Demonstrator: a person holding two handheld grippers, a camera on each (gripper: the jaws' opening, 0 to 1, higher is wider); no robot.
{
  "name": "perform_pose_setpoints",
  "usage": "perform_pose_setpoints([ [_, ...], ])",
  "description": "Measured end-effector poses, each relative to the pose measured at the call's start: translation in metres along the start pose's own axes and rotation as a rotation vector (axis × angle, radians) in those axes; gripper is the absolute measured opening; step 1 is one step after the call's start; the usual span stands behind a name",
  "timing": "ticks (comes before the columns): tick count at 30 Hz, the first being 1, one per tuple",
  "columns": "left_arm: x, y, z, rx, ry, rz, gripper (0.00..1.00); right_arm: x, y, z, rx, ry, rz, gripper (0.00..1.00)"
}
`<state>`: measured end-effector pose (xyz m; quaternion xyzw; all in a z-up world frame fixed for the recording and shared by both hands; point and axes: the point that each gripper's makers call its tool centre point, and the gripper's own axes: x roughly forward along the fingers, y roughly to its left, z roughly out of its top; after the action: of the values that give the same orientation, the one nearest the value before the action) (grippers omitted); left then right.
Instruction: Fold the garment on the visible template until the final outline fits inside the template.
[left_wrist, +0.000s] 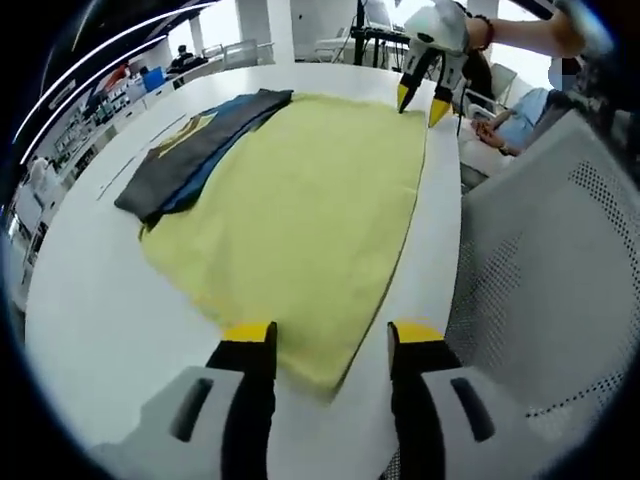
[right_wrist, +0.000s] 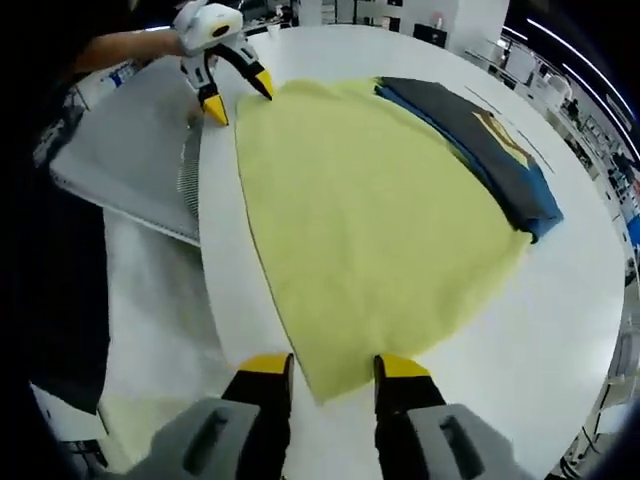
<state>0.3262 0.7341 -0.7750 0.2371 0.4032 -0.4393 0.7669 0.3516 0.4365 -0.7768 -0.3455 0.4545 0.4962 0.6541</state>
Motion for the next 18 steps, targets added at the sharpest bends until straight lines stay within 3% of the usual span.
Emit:
perform_pose_setpoints([
  [11, -0.001, 0.010, 0.000, 0.047, 0.082, -0.025, 0.28, 0.000, -0.004, -0.001, -0.020, 0.008, 0.005, 0.22],
  [18, -0.001, 0.014, -0.001, 0.071, 0.129, -0.033, 0.24, 0.001, -0.011, 0.000, -0.025, 0.008, -0.013, 0.09],
])
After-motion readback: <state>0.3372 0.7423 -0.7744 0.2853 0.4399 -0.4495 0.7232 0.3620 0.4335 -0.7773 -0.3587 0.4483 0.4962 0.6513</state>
